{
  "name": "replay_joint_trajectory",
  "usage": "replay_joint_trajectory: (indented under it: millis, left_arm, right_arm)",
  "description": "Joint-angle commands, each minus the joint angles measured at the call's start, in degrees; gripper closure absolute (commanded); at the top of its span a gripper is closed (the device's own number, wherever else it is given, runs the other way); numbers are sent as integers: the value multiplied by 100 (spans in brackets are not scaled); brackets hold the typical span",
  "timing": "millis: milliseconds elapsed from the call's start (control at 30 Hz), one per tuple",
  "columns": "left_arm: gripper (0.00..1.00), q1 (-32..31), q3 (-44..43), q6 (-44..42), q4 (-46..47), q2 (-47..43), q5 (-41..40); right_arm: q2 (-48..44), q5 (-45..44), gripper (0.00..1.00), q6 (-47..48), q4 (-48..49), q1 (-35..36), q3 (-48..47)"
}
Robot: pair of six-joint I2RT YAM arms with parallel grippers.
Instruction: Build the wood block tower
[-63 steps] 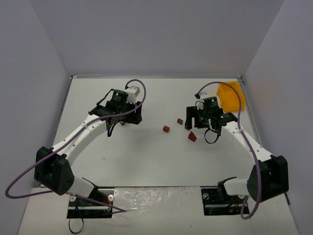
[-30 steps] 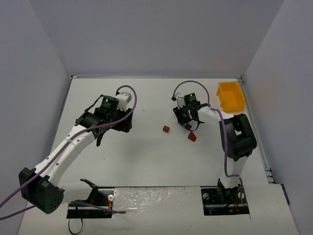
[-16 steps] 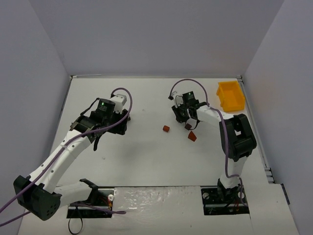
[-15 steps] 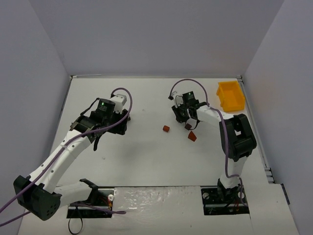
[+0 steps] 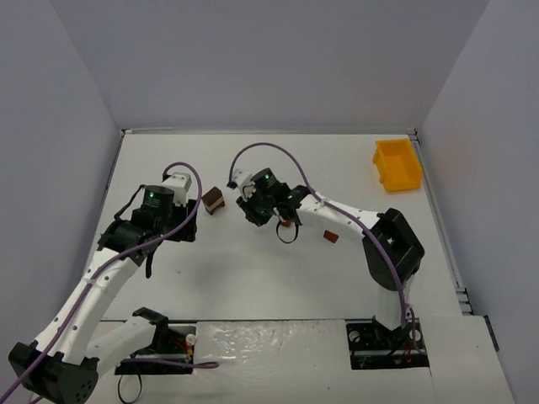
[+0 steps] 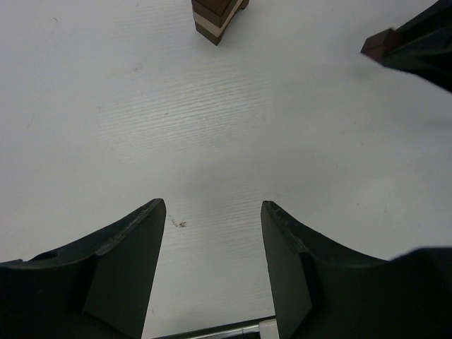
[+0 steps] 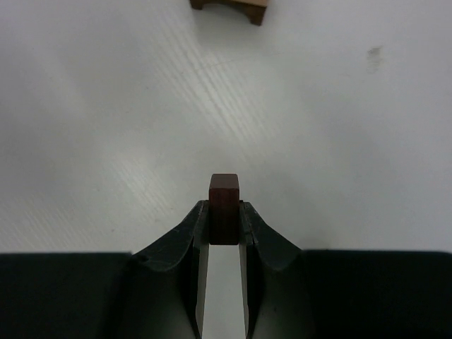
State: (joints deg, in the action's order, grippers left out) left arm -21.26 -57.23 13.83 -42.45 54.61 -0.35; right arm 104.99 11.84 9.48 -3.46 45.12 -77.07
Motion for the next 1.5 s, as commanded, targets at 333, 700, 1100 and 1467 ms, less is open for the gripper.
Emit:
replay_joint_trajectory:
  millis: [333, 700, 1100, 1467]
  left_arm:
    - [47, 25, 85, 172, -30, -418, -43]
    - [47, -119, -67, 181, 457, 79, 454]
    - [46, -1307, -195, -156, 1377, 1431, 381]
    - [40, -1787, -621, -379, 1878, 3031, 237]
  right_arm:
    - [898, -759, 67, -594, 238, 756, -163]
    - [-597, -1209, 25, -640, 249, 693, 176]
    - [-3693, -1649, 0, -1252, 49, -1084, 1847]
    - [-5214, -1622, 0, -1572, -278, -2427, 2685]
